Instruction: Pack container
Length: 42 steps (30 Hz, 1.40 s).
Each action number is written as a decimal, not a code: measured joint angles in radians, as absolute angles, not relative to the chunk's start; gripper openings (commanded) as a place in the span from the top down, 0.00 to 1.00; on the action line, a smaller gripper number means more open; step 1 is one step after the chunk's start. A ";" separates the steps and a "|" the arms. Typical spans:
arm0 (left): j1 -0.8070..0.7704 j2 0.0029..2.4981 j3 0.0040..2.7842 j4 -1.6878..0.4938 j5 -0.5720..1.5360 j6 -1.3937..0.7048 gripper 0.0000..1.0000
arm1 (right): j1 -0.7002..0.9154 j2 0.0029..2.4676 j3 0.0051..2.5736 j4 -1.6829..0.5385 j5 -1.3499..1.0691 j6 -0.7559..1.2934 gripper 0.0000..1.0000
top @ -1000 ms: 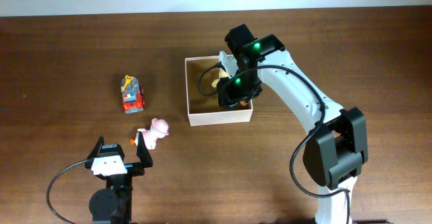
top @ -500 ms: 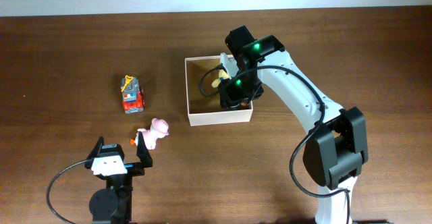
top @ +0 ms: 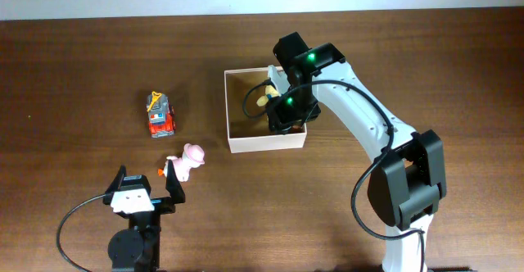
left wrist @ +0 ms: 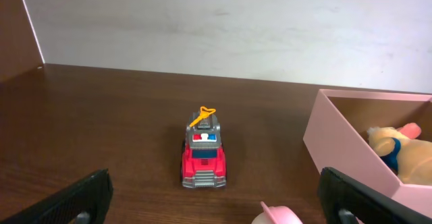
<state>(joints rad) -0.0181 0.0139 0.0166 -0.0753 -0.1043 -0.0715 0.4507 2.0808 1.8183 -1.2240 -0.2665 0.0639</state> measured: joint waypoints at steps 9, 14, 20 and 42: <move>-0.018 0.014 0.017 -0.075 -0.104 -0.072 0.01 | 0.451 2.081 1.799 -1.222 -0.251 0.064 0.41; -0.018 0.014 0.017 -0.075 -0.104 -0.072 0.01 | 0.451 2.081 1.798 -1.221 -0.245 0.067 0.27; -0.018 0.014 0.017 -0.075 -0.104 -0.072 0.01 | 0.451 2.081 1.798 -1.221 -0.244 0.067 0.27; -0.018 0.014 0.017 -0.075 -0.104 -0.072 0.01 | 0.388 2.082 1.939 -1.083 -0.275 0.067 0.23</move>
